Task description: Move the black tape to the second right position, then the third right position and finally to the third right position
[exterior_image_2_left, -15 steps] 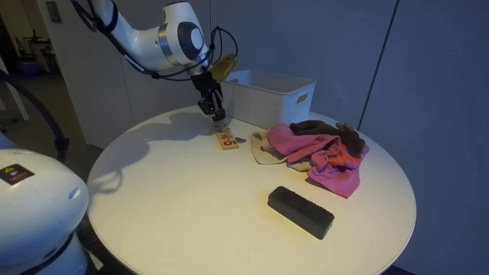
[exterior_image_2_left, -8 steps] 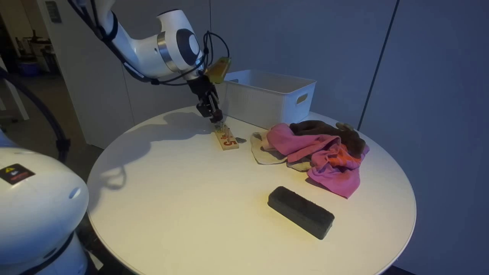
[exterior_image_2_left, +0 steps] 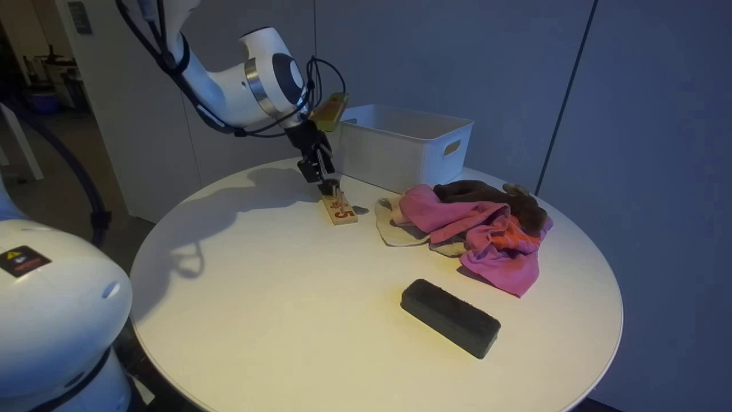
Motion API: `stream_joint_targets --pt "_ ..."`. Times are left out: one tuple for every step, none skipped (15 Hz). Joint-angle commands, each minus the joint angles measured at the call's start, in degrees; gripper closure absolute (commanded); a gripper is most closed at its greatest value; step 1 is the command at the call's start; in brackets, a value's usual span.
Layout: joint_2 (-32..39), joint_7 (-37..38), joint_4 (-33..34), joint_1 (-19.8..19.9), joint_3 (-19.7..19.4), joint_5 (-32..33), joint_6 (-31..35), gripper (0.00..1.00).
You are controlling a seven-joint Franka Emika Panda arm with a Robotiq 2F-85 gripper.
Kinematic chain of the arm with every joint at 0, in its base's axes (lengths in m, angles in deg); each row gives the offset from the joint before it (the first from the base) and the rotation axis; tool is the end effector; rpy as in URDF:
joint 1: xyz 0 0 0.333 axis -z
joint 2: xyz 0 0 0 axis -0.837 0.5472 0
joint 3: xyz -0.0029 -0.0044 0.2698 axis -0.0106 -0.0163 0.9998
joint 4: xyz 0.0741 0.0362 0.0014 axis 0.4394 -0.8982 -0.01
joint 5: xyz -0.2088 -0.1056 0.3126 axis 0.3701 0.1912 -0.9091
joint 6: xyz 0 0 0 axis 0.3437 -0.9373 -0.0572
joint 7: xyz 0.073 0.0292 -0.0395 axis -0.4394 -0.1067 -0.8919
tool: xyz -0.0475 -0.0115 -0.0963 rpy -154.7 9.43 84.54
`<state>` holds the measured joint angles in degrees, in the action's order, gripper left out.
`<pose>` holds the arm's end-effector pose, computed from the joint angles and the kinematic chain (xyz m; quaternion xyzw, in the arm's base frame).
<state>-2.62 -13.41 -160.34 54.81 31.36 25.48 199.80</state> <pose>0.5113 0.0335 0.3258 0.6087 0.7627 0.0033 0.2184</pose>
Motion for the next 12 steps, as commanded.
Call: stream_joint_targets --pt "1.3 3.2 1.4 0.5 0.4 3.4 0.9 0.00" --pt "1.3 3.5 1.3 0.4 0.3 3.5 0.8 0.00" --pt "1.1 3.6 1.2 0.4 0.3 3.6 0.6 0.00" --pt "0.6 4.0 0.9 0.4 0.3 3.8 0.4 0.00" --pt "0.0 5.0 0.7 0.4 0.4 4.5 -0.1 0.00" --pt "-0.8 5.8 0.3 0.4 0.4 4.8 -0.6 0.00" --pt "-1.9 6.0 -0.2 0.2 0.4 3.8 -1.4 0.00" --pt "-2.9 5.6 -0.7 0.1 0.4 2.5 -2.4 0.00" --pt "-4.4 4.8 -1.3 -0.1 0.4 0.5 -3.6 0.00" --pt "-5.9 3.4 -2.1 -0.4 0.2 -2.7 -5.1 0.00" --pt "-7.7 1.4 -2.5 -0.8 -0.1 -7.4 -8.0 0.00" --pt "-9.4 -0.2 -2.8 -1.2 -0.4 -11.5 -11.3 0.00"
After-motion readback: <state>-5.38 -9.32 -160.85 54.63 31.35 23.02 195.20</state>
